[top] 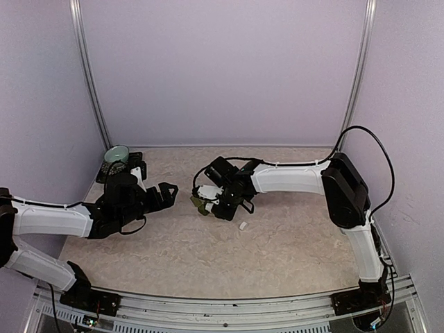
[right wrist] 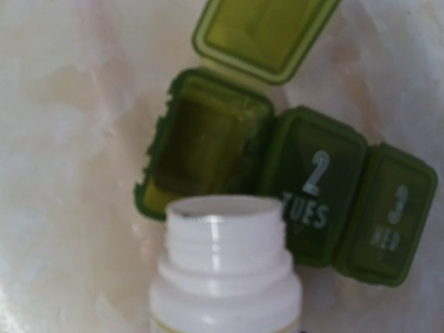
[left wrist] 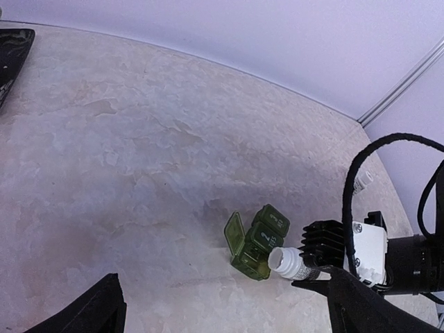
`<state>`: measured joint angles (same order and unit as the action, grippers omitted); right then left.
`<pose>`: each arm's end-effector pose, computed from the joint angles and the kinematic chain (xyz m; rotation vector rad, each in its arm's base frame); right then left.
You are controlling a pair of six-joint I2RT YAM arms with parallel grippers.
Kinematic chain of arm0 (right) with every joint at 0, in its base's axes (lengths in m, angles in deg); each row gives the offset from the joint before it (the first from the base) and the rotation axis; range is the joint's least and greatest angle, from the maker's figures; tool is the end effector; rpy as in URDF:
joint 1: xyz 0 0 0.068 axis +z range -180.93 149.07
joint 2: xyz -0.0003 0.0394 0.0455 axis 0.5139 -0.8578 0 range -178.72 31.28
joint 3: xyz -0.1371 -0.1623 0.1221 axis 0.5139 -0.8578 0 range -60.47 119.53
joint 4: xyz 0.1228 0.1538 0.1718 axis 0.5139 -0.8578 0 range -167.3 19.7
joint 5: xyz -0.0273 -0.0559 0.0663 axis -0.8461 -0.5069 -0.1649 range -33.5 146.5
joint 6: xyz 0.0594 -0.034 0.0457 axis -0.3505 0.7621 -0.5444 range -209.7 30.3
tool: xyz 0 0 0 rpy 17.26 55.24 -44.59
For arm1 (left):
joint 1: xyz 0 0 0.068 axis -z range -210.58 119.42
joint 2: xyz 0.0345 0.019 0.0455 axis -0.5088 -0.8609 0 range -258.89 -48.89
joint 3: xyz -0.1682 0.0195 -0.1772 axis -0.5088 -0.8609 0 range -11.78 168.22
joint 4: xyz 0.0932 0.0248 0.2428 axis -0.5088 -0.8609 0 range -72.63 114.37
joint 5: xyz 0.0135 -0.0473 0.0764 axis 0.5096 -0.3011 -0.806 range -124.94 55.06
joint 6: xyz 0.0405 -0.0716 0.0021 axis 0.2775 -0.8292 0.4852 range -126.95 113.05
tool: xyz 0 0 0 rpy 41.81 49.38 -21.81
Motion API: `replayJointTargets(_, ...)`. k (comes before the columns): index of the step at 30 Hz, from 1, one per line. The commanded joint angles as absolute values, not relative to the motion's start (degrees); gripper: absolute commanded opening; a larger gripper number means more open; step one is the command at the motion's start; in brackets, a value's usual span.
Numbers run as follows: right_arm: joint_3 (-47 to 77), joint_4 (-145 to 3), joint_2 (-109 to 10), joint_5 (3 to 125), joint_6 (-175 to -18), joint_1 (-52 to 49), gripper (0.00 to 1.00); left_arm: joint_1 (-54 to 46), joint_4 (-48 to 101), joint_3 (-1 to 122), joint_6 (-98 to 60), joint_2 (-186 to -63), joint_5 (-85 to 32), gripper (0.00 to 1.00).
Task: Sort the pills into containers
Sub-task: Pour the pill into the compartment of the pill container.
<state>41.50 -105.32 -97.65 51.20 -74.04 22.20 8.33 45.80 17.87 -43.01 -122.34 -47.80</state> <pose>0.2940 0.3812 0.1107 -1.4705 2.2021 0.0961 0.2468 -0.1787 0.1581 -0.1012 2.0039 -0.6363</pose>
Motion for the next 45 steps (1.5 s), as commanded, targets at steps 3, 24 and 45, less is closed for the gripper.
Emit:
replayJointTargets(3,43.5,-106.8,-98.8,47.6,-73.1,23.6,0.00,7.8,47.5,16.9,-43.6,-121.2,-47.4,0.99)
replayJointTargets(24,45.3,-108.1,-100.3,39.4,-70.4,25.8,0.00,7.8,48.4,15.9,-44.0,-121.3,-47.5,0.99)
replayJointTargets(45,46.2,-108.5,-100.4,32.0,-67.2,27.6,0.00,7.7,49.4,15.1,-44.5,-121.6,-47.3,0.99)
